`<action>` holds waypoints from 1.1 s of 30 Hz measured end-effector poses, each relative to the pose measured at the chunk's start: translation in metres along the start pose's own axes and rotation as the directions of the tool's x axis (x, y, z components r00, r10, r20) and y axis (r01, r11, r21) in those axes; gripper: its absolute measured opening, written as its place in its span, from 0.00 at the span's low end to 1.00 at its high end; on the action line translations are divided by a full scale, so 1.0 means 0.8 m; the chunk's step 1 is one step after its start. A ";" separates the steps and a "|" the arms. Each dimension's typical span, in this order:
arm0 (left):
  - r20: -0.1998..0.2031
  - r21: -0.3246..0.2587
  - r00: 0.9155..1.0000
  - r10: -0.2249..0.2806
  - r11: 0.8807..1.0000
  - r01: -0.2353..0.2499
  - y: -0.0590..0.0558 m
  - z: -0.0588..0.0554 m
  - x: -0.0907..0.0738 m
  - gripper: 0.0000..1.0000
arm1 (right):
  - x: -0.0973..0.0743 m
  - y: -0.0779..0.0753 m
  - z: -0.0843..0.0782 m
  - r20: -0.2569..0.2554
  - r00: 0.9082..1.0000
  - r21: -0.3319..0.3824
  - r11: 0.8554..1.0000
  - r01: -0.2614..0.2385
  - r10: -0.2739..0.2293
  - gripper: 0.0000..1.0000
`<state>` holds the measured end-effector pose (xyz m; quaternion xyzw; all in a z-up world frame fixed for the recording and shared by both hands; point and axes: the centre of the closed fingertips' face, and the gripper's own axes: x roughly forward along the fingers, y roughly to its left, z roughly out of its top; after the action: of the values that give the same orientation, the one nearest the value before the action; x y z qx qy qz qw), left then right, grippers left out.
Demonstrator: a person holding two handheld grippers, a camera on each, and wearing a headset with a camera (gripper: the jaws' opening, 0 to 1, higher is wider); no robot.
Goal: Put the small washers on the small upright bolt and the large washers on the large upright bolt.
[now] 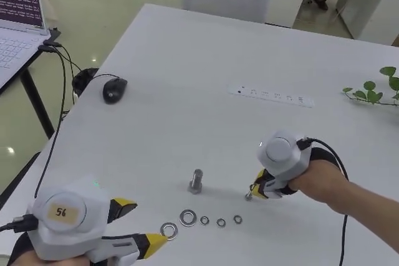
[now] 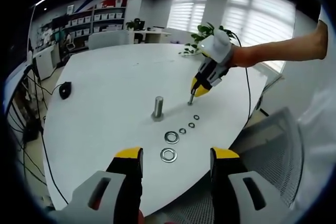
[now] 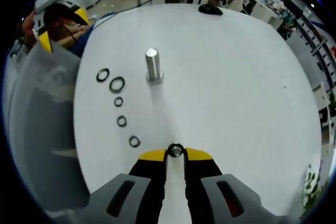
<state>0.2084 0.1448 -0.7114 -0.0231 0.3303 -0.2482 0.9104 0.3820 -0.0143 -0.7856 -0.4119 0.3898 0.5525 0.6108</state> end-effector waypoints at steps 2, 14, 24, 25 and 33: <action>0.003 -0.004 1.000 0.005 1.000 -0.005 0.001 0.000 -0.002 0.51 | 0.006 0.000 -0.002 -0.002 1.000 0.006 1.000 -0.001 0.001 0.13; -0.003 -0.020 1.000 0.022 1.000 -0.022 0.009 -0.005 -0.007 0.50 | 0.035 -0.003 -0.018 -0.021 1.000 0.057 0.998 0.003 -0.001 0.13; -0.008 -0.009 1.000 0.012 1.000 -0.012 0.005 -0.002 -0.003 0.50 | 0.028 0.000 -0.019 0.019 1.000 0.122 0.992 0.001 -0.003 0.20; -0.007 -0.010 1.000 0.010 1.000 -0.010 0.005 -0.002 -0.002 0.50 | 0.025 0.000 -0.020 0.026 1.000 0.137 0.991 0.007 -0.011 0.21; -0.014 0.008 1.000 -0.004 1.000 0.004 0.000 -0.002 -0.001 0.50 | 0.003 0.011 -0.043 0.055 0.996 0.198 0.978 0.063 -0.075 0.28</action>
<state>0.2069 0.1451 -0.7125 -0.0183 0.3358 -0.2517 0.9075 0.3724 -0.0453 -0.8005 -0.3458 0.4086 0.5024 0.6790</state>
